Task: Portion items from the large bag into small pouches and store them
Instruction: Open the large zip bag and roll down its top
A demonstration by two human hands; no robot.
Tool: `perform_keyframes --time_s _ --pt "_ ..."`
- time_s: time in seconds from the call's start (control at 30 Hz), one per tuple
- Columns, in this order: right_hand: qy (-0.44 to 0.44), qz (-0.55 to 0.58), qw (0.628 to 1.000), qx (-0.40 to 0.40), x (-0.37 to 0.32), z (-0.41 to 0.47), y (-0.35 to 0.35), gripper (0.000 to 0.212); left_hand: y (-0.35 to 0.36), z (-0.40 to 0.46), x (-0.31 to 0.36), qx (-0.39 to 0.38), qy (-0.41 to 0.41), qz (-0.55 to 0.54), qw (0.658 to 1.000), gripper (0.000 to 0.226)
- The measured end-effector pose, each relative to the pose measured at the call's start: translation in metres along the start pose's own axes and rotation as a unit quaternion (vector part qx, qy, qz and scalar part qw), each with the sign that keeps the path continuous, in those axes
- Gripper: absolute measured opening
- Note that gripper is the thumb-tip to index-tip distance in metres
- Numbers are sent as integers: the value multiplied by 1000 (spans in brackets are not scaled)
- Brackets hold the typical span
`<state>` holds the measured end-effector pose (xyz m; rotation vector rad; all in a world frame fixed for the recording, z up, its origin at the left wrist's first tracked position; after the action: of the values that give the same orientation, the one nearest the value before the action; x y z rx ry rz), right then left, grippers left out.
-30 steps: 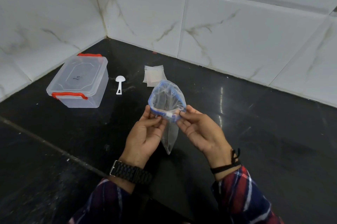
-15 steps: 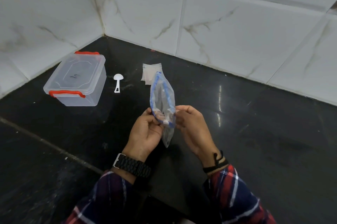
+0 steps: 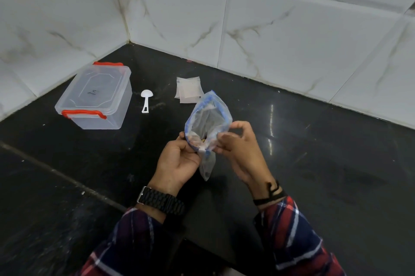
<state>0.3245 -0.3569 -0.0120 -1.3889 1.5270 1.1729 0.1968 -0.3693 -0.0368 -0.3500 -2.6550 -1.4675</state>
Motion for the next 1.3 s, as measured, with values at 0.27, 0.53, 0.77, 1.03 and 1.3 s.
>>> perform_keyframes --time_s 0.27,0.53,0.77,1.03,1.3 --pt "115 178 977 -25 16 2 4 26 -1 -3 -5 -9 25 61 998 36" --pt "-3 -85 996 13 10 3 11 14 2 -7 -10 -36 156 247 956 53" --pt "46 -26 999 2 9 10 7 23 0 -7 -7 18 178 309 934 32" --pt "156 149 976 -16 9 17 -5 35 -8 3 11 39 27 152 987 29" --pt "0 -175 984 -19 4 14 -1 48 0 -1 9 -9 165 414 895 35"
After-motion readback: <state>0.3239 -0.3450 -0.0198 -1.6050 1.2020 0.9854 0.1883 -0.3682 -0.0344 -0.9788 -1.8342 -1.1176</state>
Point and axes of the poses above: each hand's wrist, its own z-axis towards the middle knuckle, its own y-axis out of the palm, x = y × z, the point moved 2 cm from there along z, towards the middle knuckle, and after that the axes turned 7 degrees about -z, right-handed, at the moved point
